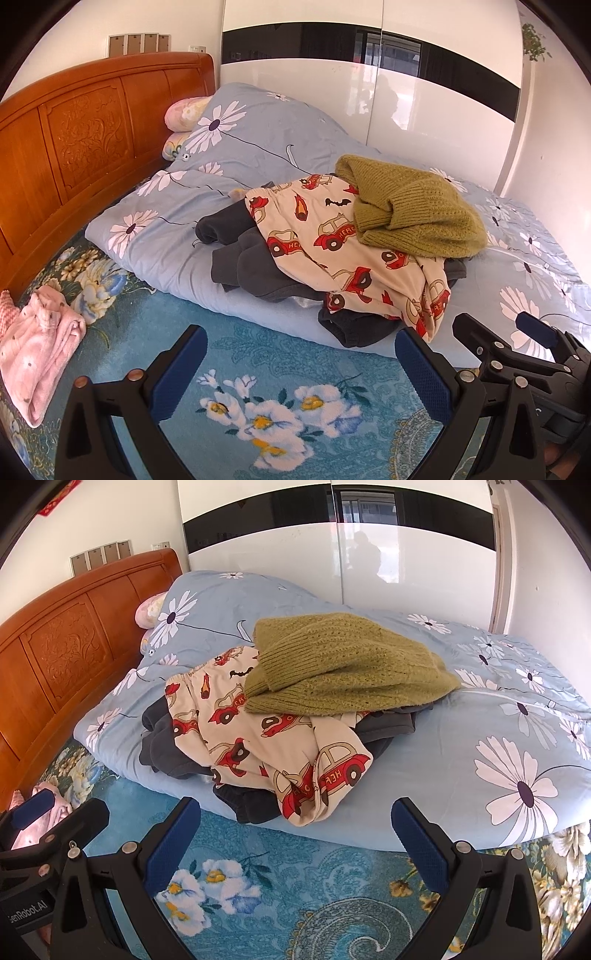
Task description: Fold clothes
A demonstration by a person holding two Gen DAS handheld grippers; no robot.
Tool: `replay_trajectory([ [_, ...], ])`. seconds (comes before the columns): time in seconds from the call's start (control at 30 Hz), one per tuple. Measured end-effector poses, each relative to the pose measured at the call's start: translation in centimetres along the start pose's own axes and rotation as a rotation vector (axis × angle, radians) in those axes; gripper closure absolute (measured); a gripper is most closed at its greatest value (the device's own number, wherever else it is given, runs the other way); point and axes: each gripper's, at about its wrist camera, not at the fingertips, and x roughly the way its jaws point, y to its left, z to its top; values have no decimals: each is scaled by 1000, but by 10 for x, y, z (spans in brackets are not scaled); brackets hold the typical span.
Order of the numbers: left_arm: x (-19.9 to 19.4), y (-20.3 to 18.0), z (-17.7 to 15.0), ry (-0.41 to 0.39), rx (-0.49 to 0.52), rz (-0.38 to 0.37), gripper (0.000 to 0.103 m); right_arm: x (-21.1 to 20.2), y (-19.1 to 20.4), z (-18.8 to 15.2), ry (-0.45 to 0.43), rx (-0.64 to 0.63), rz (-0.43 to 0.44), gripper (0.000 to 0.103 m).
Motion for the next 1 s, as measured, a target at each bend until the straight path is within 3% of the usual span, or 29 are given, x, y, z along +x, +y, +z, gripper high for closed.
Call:
replay_trajectory([
  [0.8, -2, 11, -6, 1, -14, -3, 0, 5, 5, 0, 14, -15, 35, 0],
  [1.0, -19, 42, -19, -39, -49, 43, 0, 25, 4, 39, -31, -87, -14, 0],
])
